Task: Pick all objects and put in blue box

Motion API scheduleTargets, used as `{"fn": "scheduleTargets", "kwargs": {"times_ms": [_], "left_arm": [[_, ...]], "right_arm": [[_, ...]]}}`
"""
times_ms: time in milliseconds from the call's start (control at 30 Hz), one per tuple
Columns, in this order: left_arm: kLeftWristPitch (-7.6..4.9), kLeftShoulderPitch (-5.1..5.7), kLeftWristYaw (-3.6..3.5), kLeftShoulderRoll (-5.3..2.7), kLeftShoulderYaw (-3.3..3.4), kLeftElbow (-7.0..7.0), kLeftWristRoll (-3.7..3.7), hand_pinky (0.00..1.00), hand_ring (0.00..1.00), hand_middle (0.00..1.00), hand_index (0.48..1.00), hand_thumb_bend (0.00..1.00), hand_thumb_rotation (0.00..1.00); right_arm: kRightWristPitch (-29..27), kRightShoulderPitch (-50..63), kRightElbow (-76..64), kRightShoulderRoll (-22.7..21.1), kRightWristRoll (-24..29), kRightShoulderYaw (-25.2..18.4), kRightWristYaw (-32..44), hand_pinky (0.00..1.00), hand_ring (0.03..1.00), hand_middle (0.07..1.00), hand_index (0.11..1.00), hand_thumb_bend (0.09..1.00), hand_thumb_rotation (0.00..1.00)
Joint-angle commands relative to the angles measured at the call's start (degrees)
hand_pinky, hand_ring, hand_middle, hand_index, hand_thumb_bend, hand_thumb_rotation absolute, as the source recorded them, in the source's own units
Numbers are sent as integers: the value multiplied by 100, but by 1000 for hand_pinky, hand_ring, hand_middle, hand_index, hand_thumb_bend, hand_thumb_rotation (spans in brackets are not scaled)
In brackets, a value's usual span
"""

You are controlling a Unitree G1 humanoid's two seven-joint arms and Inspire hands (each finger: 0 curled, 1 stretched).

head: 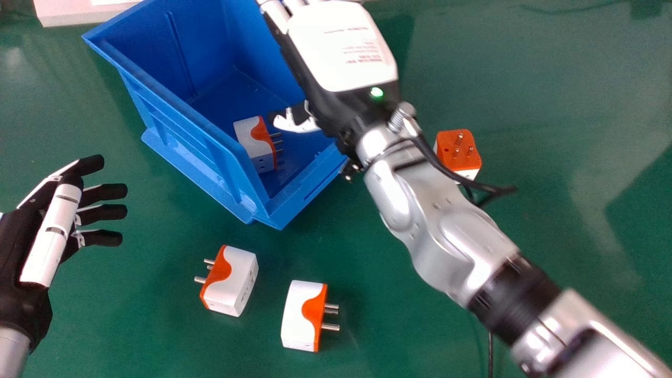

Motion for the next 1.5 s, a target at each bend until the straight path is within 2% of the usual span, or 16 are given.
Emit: {"fn": "scheduleTargets", "kwargs": {"times_ms": [0,133,367,433,567,700,800,1000,1300,1467], "left_arm": [[-108,-51,8,101,18,0,51,594,705,735,836,159,927],[-111,-92,9,117,17,57,60,597,706,733,836,158,934],[-78,-131,-6,145,15,50,47,602,711,733,837,159,944],[-76,-120,-10,142,16,25,41,604,712,733,838,159,947],[-119,-140,-34,146,24,103,20,607,714,735,839,160,952],[-103,-135,-55,146,34,85,-9,610,716,737,842,162,960],[-105,-143,-74,149,44,106,-15,612,718,738,843,163,966],[-56,-133,-75,144,51,55,-31,615,719,739,845,165,976],[-52,-158,-66,152,51,113,-15,612,720,740,847,171,984],[-34,-117,-76,150,53,39,-23,613,721,741,848,176,990]], "right_arm": [[126,429,-684,-72,-273,-134,-364,919,999,1000,939,379,8],[226,1065,-1423,-112,-472,-219,-512,894,987,1000,928,504,45],[269,2401,-2779,-247,-747,-360,-519,886,980,999,919,556,26],[212,2684,-3012,-320,-762,-419,-506,895,984,1000,924,549,32],[120,3311,-3373,-490,-820,-586,-670,910,994,1000,934,520,61],[67,3763,-3520,-538,-908,-745,-843,916,998,1000,936,508,106],[25,4055,-3547,-569,-935,-882,-969,916,1000,1000,930,505,112],[42,4397,-3460,-589,-899,-1142,-1058,912,1000,1000,927,498,104],[232,4510,-3421,-652,-758,-1629,-527,898,997,1000,927,495,112],[280,4242,-3281,-873,-660,-1904,35,885,988,1000,920,503,118]]}}
